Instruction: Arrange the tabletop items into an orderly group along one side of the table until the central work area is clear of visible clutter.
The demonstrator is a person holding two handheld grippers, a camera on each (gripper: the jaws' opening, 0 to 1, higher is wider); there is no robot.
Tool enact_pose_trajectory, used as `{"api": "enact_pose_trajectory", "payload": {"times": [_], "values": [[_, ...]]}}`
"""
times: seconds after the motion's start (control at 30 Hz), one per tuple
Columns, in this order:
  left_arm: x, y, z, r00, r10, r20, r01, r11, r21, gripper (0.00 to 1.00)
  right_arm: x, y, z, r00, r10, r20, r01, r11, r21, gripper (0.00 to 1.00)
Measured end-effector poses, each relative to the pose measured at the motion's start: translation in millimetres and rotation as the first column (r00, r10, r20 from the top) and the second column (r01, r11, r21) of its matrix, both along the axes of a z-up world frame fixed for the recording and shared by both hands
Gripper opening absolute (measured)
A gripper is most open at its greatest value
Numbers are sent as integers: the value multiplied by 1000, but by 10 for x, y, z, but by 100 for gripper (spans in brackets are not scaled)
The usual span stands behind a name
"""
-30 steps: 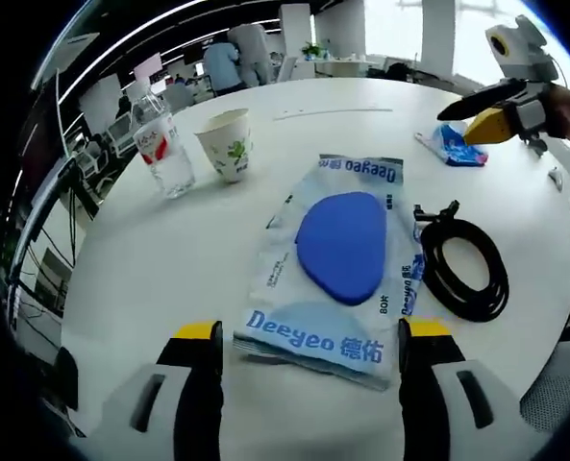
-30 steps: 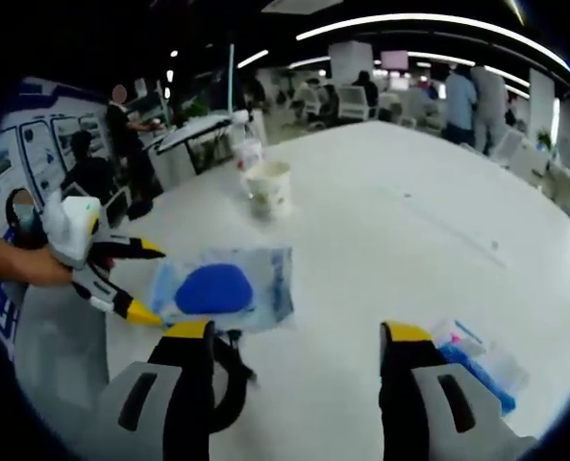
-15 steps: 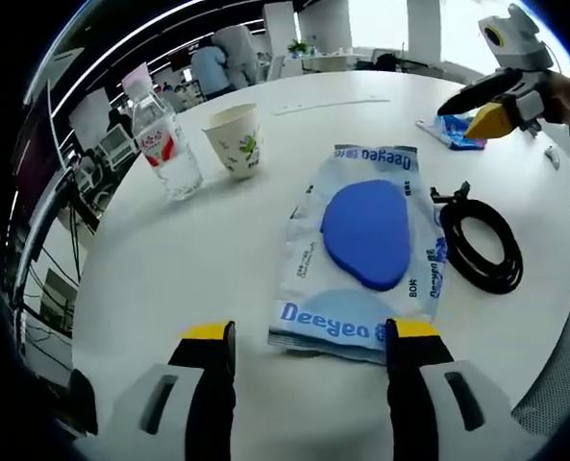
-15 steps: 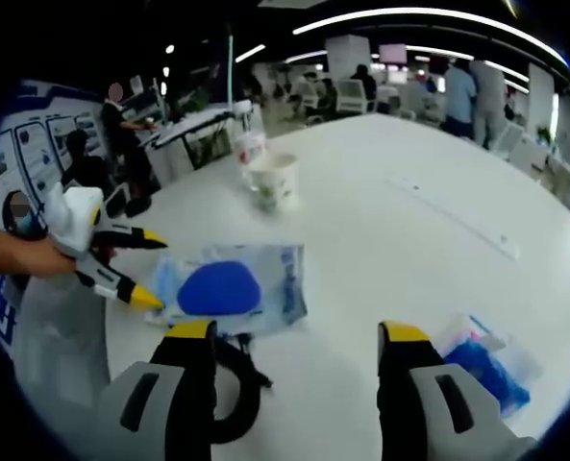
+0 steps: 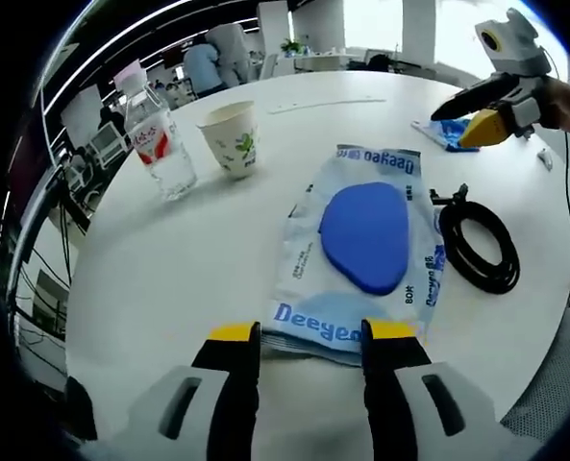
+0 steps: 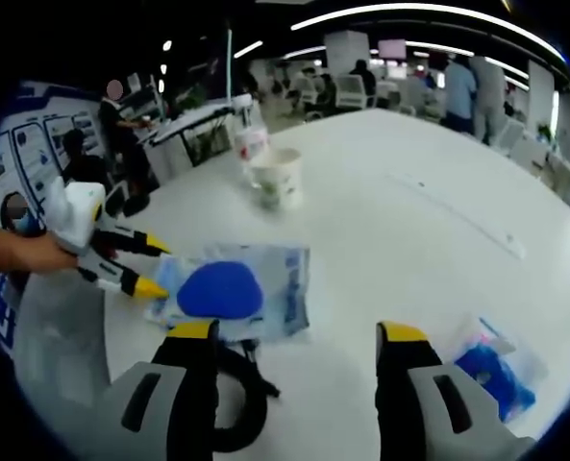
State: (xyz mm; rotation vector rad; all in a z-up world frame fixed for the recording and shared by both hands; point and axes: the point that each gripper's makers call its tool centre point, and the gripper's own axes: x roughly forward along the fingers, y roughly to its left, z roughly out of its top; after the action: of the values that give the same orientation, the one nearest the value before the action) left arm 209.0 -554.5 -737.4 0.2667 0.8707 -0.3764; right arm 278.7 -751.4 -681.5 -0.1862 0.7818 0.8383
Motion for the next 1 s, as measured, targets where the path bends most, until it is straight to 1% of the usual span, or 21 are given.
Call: {"api": "enact_pose_trajectory", "payload": {"times": [0.1, 0.23, 0.33, 0.47, 0.5, 0.53, 0.57, 0.63, 0.67, 0.77, 0.83, 1.0], "values": [[4, 6, -6, 1000, -2, -12, 1, 1000, -6, 36, -15, 35, -7, 1000, 4, -6, -4, 1000, 0, 62], [21, 13, -7, 1000, -25, -6, 25, 1000, 9, 32, -37, 60, -42, 1000, 12, -10, -12, 1000, -4, 61], [35, 11, -15, 999, -31, -14, 31, 1000, 3, 30, -58, 66, -55, 1000, 16, -17, -16, 1000, -10, 60], [89, 16, -16, 996, -85, 8, 85, 995, 45, 27, -61, 67, -65, 1000, 19, -21, -19, 1000, -16, 58], [101, 29, -8, 996, -88, 15, 87, 995, 58, 23, -61, 65, -70, 1000, 20, -23, -20, 1000, -17, 58], [121, 47, -2, 992, -124, 21, 122, 989, 87, 23, -61, 64, -72, 1000, 20, -24, -20, 1000, -18, 58], [116, 39, -14, 993, -113, 17, 112, 991, 73, 22, -60, 63, -74, 1000, 19, -25, -19, 1000, -18, 57], [134, 35, -12, 992, -125, 20, 123, 989, 77, 22, -55, 61, -83, 999, 20, -27, -21, 1000, -20, 56], [143, 30, -11, 989, -144, 26, 141, 986, 90, 22, -58, 62, -89, 999, 21, -30, -22, 1000, -22, 56], [161, 21, -8, 985, -168, 39, 163, 981, 105, 20, -65, 75, -101, 999, 23, -36, -23, 999, -22, 54], [174, 10, -5, 982, -184, 46, 179, 978, 106, 20, -73, 87, -115, 999, 26, -42, -27, 999, -24, 52], [240, -18, 1, 963, -262, 61, 252, 957, 142, 19, -108, 118, -147, 997, 34, -67, -35, 999, -19, 50]]}}
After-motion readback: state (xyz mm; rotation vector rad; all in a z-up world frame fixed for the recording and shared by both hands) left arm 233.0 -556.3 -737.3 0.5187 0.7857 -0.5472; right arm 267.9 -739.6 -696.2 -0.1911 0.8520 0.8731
